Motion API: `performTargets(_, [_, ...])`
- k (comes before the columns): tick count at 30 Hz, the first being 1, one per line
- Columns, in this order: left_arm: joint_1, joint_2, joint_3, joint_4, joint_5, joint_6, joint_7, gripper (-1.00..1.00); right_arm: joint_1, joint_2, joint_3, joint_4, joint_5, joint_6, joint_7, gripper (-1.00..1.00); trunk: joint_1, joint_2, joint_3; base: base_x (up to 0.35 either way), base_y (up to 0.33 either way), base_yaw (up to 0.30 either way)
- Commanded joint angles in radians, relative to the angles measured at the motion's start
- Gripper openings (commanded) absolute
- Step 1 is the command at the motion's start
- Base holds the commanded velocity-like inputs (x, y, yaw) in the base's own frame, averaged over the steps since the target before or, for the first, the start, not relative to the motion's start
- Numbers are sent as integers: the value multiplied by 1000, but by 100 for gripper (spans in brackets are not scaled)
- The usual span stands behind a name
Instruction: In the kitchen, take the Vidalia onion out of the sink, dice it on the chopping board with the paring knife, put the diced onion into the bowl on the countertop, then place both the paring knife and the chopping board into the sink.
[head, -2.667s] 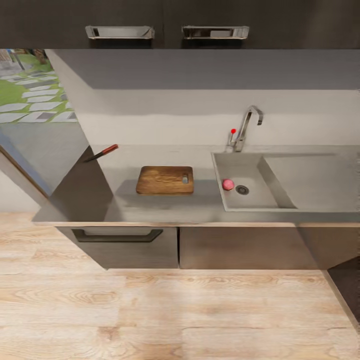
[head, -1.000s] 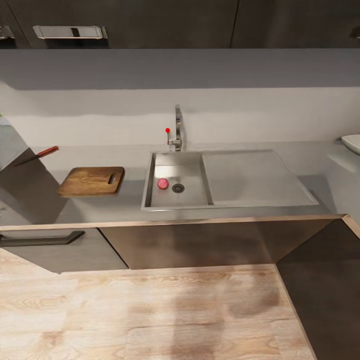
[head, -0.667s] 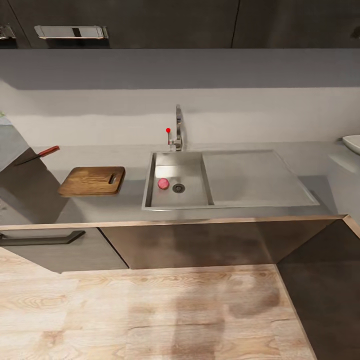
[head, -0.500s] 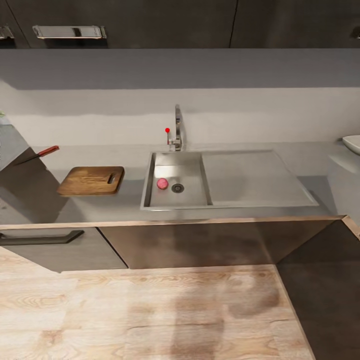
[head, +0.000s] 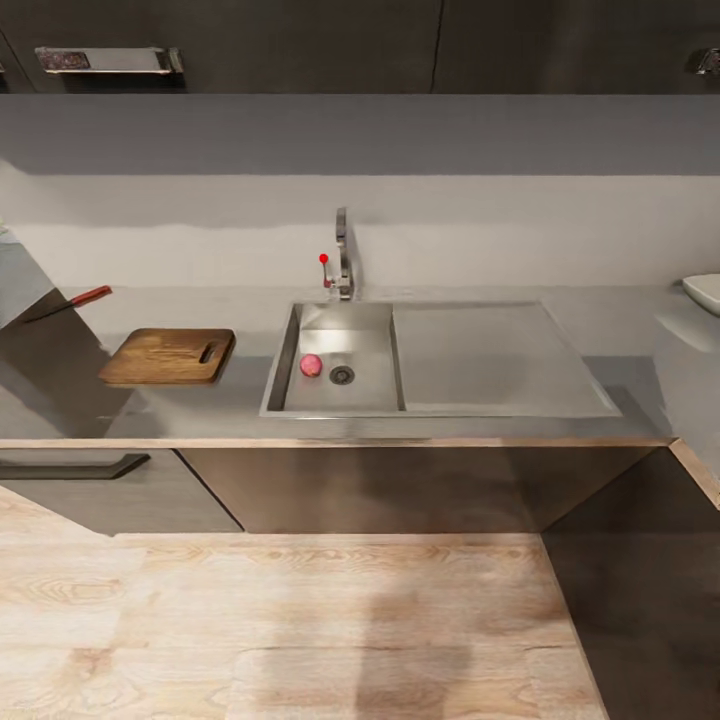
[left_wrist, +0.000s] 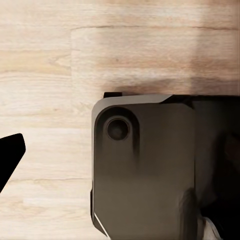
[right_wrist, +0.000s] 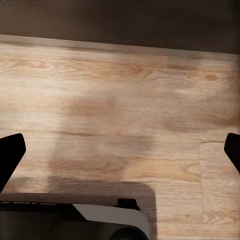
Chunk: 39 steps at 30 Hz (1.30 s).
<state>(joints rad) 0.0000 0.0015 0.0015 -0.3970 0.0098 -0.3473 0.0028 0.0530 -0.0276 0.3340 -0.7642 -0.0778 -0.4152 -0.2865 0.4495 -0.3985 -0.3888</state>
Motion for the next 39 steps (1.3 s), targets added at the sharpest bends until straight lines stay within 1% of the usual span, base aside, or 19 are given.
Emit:
performTargets(1, [0, 0, 0, 1, 1, -2, 0, 100, -1, -2, 7, -1, -8, -3, -6, 100, 1, -2, -1, 0, -24, 5])
performTargets(6, [0, -2, 4, 19, 0, 0, 1, 100, 0, -2, 7, -1, -8, -3, -6, 100, 1, -2, -1, 0, -11, 2])
performTargets(8, [0, -5, 5, 11, 0, 5, 1, 100, -1, -2, 7, -1, -8, -3, -6, 100, 1, -2, -1, 0, -3, 1])
performTargets(9, [0, -14, 6, -24, -3, 26, 3, 100, -1, -2, 7, -1, -8, -3, -6, 100, 1, -2, -1, 0, -1, 0])
performTargets(11, [0, -29, 5, -93, -7, 113, 3, 100, -1, -2, 7, -1, -8, -2, -6, 100, 1, -2, -1, 0, 0, 0])
performTargets(13, [0, -40, 4, -208, -9, 275, 3, 100, 0, -2, 7, -1, -8, -2, -6, 100, 1, -2, -1, 0, 0, 0])
performTargets(14, [0, -42, 4, -245, -9, 322, 3, 100, 0, -2, 7, -1, -8, -2, -6, 100, 1, -2, -1, 0, 0, 0])
performTargets(15, [0, -44, 0, -325, -9, 417, 2, 100, 0, -2, 7, -1, -8, -2, -6, 100, 1, -2, -1, 0, 0, 0])
performTargets(16, [0, -45, -3, -366, -9, 462, 1, 100, 0, -2, 7, -1, -8, -3, -6, 100, 1, -2, -1, 0, 0, 0])
performTargets(18, [0, -48, -30, -531, -7, 622, 0, 100, -1, -2, 8, -1, -8, -2, -6, 100, 1, -2, -1, 0, 0, 0])
performTargets(19, [0, -48, -41, -569, -7, 655, 0, 100, -1, -2, 8, -1, -8, -2, -6, 100, 1, -2, -1, 0, 0, 0])
performTargets(22, [0, -49, -99, -764, -8, 810, 0, 100, -1, -1, 8, -1, -8, -2, -6, 100, 1, -2, -1, 0, 0, 0])
performTargets(23, [-1, -49, -104, -790, -8, 830, 0, 100, -1, -1, 8, -1, -8, -2, -6, 100, 1, -2, -1, 0, 0, 0])
performTargets(26, [-10, -51, -120, -921, -8, 912, 1, 100, -1, -1, 8, 2, -8, -2, -6, 100, 1, -2, -1, 0, 0, 0])
performTargets(27, [-16, -52, -121, -939, -8, 923, 1, 100, 0, -1, 8, 3, -8, -2, -6, 100, 1, -2, -1, 0, 0, 0])
performTargets(29, [-49, -52, -126, -999, -8, 974, 1, 100, 0, -1, 8, 5, -8, -2, -6, 100, 1, -2, -1, 0, 0, 0])
performTargets(33, [-109, -52, -138, -1046, -8, 1066, 0, 100, -1, 0, 8, 7, -8, -2, -6, 100, 1, -2, -1, 0, 0, 0])
performTargets(35, [-163, -52, -143, -1072, -7, 1134, -1, 100, 0, 0, 8, 8, -8, -2, -6, 100, 1, -2, -1, 0, 0, 0])
performTargets(39, [-230, -53, -145, -1107, -7, 1190, -2, 100, -1, 0, 8, 8, -8, -2, -6, 100, 1, -2, -1, 0, 0, 0])
